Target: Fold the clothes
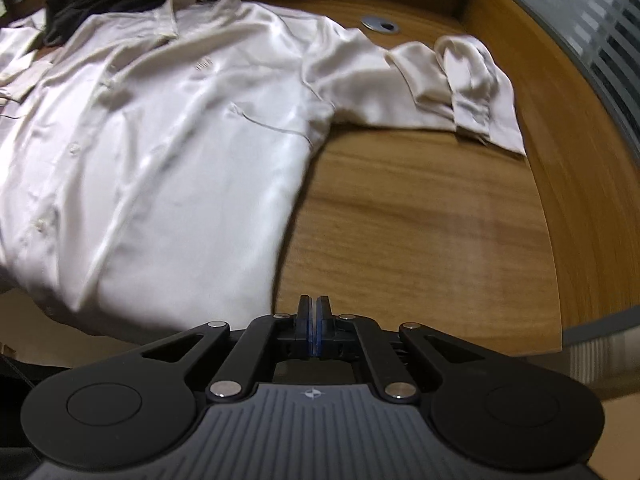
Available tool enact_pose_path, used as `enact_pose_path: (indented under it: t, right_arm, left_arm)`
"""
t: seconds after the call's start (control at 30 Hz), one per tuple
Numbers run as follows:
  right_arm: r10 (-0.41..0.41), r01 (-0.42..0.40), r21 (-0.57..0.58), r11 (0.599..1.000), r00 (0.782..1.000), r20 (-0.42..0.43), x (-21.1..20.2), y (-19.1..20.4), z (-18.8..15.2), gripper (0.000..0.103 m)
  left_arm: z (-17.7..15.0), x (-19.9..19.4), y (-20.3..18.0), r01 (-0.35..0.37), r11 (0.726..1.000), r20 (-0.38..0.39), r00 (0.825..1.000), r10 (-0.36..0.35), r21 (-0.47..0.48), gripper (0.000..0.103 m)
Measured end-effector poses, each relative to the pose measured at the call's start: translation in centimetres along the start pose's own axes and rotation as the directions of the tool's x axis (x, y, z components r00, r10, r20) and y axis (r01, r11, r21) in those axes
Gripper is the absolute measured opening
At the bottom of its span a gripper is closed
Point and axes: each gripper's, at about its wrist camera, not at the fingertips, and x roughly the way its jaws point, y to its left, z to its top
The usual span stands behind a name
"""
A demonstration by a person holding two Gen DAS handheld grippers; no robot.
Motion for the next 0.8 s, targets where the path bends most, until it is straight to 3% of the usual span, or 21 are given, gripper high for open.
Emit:
enact_pose_path:
  t: [0.1, 0.17, 0.33, 0.57, 0.7, 0.8]
  right_arm:
    - [0.026, -0.025, -0.024, 0.999, 0.999, 0.019, -0.7, 0.0, 0.7, 0.008]
    - [0.052, -0.051, -0.031, 0.998, 0.998, 0.028, -1.0, 0.3, 1.6, 0.014]
    - [0.101, -0.100, -0.031, 0.995, 0.994, 0.042, -1.0, 3.7, 3.8, 0.021]
    - [0.169, -0.168, -0.032, 0.985, 0.984, 0.061, -1.0, 8.4, 7.0, 0.023]
    - [0.202, -0.201, -0.028, 0.979, 0.977, 0.070, -0.9, 11.2, 8.8, 0.024]
    - [0.175, -0.177, 0.028, 0.984, 0.982, 0.067, -0.7, 13.3, 9.5, 0.025]
  left_arm:
    - [-0.3, -0.3, 1.0, -0.037, 0.999, -0.016, 0.999, 0.037, -0.016, 0.057]
    - [-0.3, -0.6, 1.6, -0.061, 0.998, -0.025, 0.998, 0.060, -0.023, 0.048]
    - [1.0, -2.3, 2.7, -0.061, 0.997, 0.014, 0.998, 0.061, -0.048, 0.048]
    - [6.6, -3.3, 3.6, 0.001, 1.000, 0.112, 0.994, -0.001, 0.000, 0.048]
    - [11.3, -2.9, 3.1, 0.067, 0.994, 0.162, 0.983, -0.080, 0.087, 0.048]
    - [15.2, -2.1, 2.2, 0.123, 0.978, 0.171, 0.974, -0.152, 0.168, 0.048]
